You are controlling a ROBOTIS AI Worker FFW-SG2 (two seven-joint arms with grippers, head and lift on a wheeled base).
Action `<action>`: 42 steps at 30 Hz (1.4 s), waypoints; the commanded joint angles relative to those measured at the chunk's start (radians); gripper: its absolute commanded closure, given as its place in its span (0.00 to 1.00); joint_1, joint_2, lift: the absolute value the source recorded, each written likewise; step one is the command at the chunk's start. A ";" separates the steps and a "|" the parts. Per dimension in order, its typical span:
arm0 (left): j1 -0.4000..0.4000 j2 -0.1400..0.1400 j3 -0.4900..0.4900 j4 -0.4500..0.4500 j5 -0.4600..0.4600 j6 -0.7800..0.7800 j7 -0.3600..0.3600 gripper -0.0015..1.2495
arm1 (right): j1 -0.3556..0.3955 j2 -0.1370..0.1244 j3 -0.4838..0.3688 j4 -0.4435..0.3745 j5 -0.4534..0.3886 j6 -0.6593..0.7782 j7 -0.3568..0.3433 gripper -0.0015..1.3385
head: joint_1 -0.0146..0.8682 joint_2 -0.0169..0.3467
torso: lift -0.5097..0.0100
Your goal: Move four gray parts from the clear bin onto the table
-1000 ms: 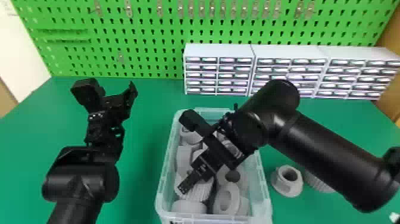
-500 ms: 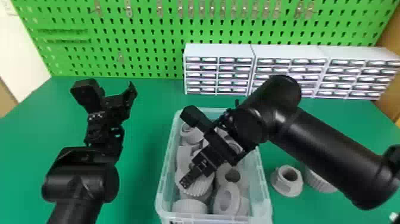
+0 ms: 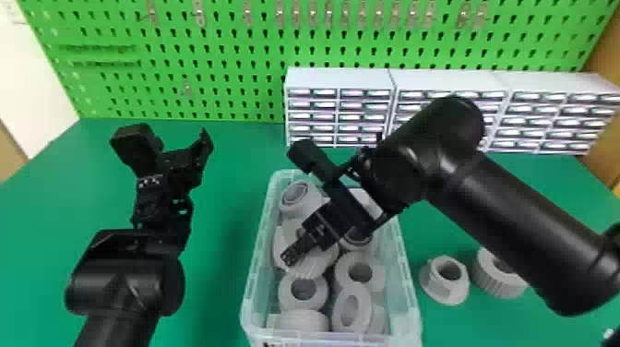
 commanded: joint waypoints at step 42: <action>0.022 0.000 -0.005 0.005 -0.005 0.000 0.000 0.28 | 0.086 0.013 -0.487 -0.055 0.381 0.085 0.000 0.77 | 0.80 0.24 | 0.88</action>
